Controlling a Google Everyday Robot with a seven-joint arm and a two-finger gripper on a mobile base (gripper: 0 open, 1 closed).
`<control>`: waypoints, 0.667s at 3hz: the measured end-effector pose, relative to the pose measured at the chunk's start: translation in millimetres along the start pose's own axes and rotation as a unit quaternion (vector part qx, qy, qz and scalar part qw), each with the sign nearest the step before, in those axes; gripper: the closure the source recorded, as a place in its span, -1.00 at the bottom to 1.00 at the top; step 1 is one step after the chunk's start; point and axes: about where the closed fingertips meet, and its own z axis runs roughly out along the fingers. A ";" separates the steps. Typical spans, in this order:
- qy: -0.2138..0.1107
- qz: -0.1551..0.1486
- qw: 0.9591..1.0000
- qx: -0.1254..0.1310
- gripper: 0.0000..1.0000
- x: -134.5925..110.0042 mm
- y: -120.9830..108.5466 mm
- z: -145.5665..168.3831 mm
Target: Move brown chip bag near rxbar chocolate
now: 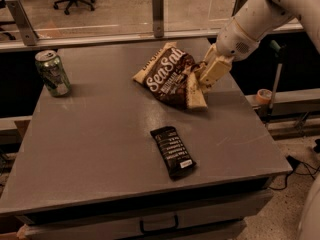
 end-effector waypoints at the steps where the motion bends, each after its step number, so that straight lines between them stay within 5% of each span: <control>1: 0.027 -0.051 0.998 -0.037 0.61 19.4 17.3 4.1; 2: 0.039 -0.078 0.994 -0.066 0.14 31.0 35.2 8.5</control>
Offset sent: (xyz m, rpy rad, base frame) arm -0.0677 -0.0361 -0.0375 -0.1488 0.1141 0.2887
